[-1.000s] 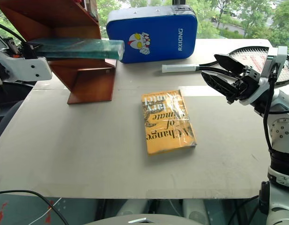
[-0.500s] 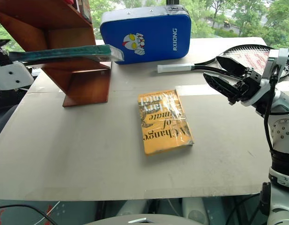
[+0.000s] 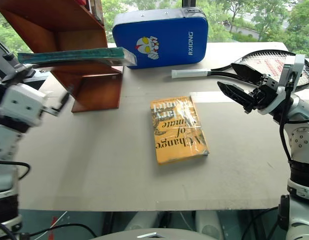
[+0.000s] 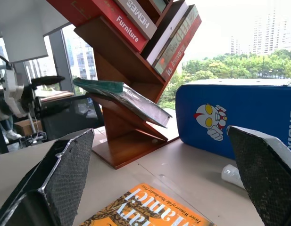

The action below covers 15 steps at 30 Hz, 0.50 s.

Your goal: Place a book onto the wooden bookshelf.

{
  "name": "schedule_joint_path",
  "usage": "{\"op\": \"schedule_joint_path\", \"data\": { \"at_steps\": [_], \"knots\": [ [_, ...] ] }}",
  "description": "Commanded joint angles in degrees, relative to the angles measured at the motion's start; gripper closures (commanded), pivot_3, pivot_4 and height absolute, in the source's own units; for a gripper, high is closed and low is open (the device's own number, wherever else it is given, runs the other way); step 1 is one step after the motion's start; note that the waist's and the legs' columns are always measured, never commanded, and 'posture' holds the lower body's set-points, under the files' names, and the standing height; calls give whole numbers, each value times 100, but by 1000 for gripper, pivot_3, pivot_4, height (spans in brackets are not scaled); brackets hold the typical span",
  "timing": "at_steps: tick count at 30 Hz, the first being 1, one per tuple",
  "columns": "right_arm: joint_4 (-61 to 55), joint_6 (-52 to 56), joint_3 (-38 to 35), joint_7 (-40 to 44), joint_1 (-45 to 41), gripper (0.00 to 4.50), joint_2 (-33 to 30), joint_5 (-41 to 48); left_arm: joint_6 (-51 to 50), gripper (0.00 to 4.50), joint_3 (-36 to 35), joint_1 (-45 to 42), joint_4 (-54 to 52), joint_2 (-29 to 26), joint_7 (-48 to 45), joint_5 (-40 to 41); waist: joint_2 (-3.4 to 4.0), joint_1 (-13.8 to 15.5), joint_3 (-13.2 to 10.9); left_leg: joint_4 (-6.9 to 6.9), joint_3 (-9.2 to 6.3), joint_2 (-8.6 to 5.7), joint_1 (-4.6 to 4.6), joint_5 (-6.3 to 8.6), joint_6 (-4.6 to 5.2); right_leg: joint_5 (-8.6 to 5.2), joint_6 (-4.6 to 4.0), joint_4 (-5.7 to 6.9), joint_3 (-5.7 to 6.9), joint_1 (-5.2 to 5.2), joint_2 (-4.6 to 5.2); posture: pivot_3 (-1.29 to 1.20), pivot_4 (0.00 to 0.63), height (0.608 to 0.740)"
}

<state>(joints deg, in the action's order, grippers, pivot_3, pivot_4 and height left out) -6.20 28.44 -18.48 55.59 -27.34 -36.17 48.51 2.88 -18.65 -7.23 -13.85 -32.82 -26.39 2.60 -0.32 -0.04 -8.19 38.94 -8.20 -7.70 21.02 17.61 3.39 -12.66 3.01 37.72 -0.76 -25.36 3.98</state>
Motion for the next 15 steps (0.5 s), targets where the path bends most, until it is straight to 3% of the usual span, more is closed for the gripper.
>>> {"op": "schedule_joint_path", "data": {
  "at_steps": [1, 7, 15],
  "knots": [
    [-199, -97, -113, -47, -40, 0, -67, 10, -20, 43, 515, -486, -16, 557, 370, 120, -13, 16, 3, 7, 0, 0, 1, 0, 0, 1, -2, 2, 2, 0, -1, 0, 150, 740],
    [-410, -47, -189, -149, 27, 0, -149, 34, 341, 43, 1474, -1404, 1696, 1988, 652, 39, -4, 93, 12, 27, 3, -2, -22, 3, 4, 5, -3, 4, 2, 30, 0, 0, 150, 740],
    [-645, -59, -339, -302, 201, 0, -231, 53, 2223, 43, 1710, -4257, 5868, 2792, 1559, -465, -20, 108, 5, 38, -1, -2, -4, 3, 5, 6, -2, 1, 7, 24, 2, 0, 150, 740]
  ]
}}
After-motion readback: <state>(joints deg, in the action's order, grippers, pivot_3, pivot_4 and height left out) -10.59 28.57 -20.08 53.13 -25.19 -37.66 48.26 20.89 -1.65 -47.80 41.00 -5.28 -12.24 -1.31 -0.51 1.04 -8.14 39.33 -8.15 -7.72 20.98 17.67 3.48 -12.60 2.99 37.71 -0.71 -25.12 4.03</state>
